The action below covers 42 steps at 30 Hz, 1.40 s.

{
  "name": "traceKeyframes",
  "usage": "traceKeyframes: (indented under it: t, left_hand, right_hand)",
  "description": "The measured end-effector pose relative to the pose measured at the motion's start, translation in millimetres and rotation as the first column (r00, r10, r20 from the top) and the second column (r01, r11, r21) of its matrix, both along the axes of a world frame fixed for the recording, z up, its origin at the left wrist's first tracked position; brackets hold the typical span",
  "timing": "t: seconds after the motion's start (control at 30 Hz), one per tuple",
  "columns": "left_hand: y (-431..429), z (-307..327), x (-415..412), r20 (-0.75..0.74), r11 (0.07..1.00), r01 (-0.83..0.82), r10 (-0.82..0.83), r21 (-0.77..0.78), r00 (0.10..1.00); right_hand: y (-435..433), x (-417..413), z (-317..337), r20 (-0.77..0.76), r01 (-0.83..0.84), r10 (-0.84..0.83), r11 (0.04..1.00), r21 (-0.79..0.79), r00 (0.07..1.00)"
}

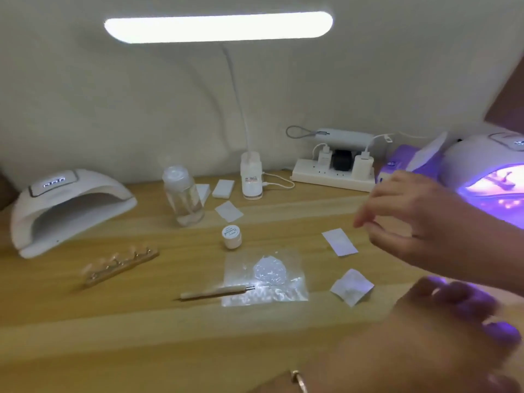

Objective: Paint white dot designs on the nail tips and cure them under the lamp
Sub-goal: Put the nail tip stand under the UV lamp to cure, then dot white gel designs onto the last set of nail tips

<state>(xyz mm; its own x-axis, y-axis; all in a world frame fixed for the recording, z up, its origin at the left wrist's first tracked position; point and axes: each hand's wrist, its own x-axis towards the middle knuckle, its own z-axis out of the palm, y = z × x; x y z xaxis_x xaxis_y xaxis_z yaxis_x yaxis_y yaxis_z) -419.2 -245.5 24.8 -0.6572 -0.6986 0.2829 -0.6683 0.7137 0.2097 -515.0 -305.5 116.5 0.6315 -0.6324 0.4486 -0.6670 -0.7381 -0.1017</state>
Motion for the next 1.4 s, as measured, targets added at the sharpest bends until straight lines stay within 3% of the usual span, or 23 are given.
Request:
traceKeyframes:
  t: [0.07,0.1,0.17,0.27,0.37,0.5,0.63,0.77,0.87,0.93,1.0,1.1,1.13,1.2,1.3,1.4]
  left_hand:
    - [23.7,12.3,56.8,-0.137,0.998,0.054,-0.049,0.031,0.989]
    - [30.8,16.6,86.1,-0.167,0.999,0.04,-0.044,-0.031,0.985]
    - [34.8,20.4,150.2,-0.158,0.977,-0.142,0.117,-0.158,0.981]
    - [37.7,16.9,232.1,-0.092,0.871,-0.485,0.478,-0.077,0.874]
    - [36.7,-1.4,261.8,0.041,0.814,-0.58,0.581,-0.039,0.813]
    - [28.1,-13.0,272.8,0.012,0.844,-0.524,0.529,-0.119,0.849]
    - [25.6,-9.0,276.0,-0.001,0.872,-0.45,0.458,-0.195,0.889]
    - [31.3,-4.7,274.0,-0.096,0.878,-0.428,0.417,-0.213,0.904]
    - [37.3,-0.8,276.3,-0.17,0.883,-0.385,0.35,-0.267,0.921]
    - [36.5,3.0,296.3,-0.224,0.849,-0.44,0.386,-0.292,0.895]
    - [30.2,4.7,329.1,-0.266,0.751,-0.622,0.567,-0.219,0.779]
    - [21.4,-3.1,375.1,-0.205,0.466,-0.881,0.873,0.078,0.443]
    - [19.7,-7.9,385.4,-0.152,0.405,-0.904,0.91,0.138,0.385]
    - [18.4,-14.3,398.7,-0.127,0.398,-0.887,0.917,0.234,0.378]
    - [19.4,-14.5,408.9,-0.192,0.498,-0.792,0.867,0.353,0.46]
    - [19.8,-13.5,414.0,-0.242,0.554,-0.731,0.832,0.4,0.498]
  right_hand:
    - [11.2,16.7,-8.2,0.031,-0.027,0.029,0.999,-0.044,0.999]
    - [14.0,21.4,-13.0,0.042,-0.034,0.035,0.999,-0.035,0.998]
    - [16.0,27.7,-23.2,0.079,-0.043,0.039,0.998,0.052,0.996]
    - [16.2,42.9,-37.4,0.198,-0.067,0.01,0.957,0.282,0.98]
    - [20.2,82.2,-53.6,0.136,-0.087,0.044,0.941,0.328,0.99]
    - [28.0,140.8,-74.8,-0.054,-0.141,0.152,0.977,0.16,0.987]
    - [31.8,171.4,-86.6,-0.173,-0.143,0.142,0.99,0.006,0.975]
    - [33.4,175.1,-90.0,-0.142,-0.127,0.11,0.985,-0.115,0.984]
    - [35.8,165.1,-93.2,-0.106,-0.102,0.074,0.95,-0.296,0.992]
    - [36.8,150.2,-94.1,0.002,-0.032,0.035,0.925,-0.378,0.999]
    - [38.5,130.1,-92.5,0.219,0.069,0.002,0.947,-0.314,0.976]
    - [45.4,102.9,-91.9,0.512,0.182,-0.118,0.98,-0.076,0.851]
    - [48.4,98.0,-95.0,0.577,0.186,-0.144,0.982,-0.013,0.804]
    - [53.3,95.4,-102.8,0.631,0.181,-0.179,0.982,0.063,0.755]
    - [53.3,98.0,-111.1,0.623,0.186,-0.224,0.974,0.126,0.749]
    - [51.0,97.7,-114.2,0.604,0.179,-0.187,0.981,0.074,0.774]
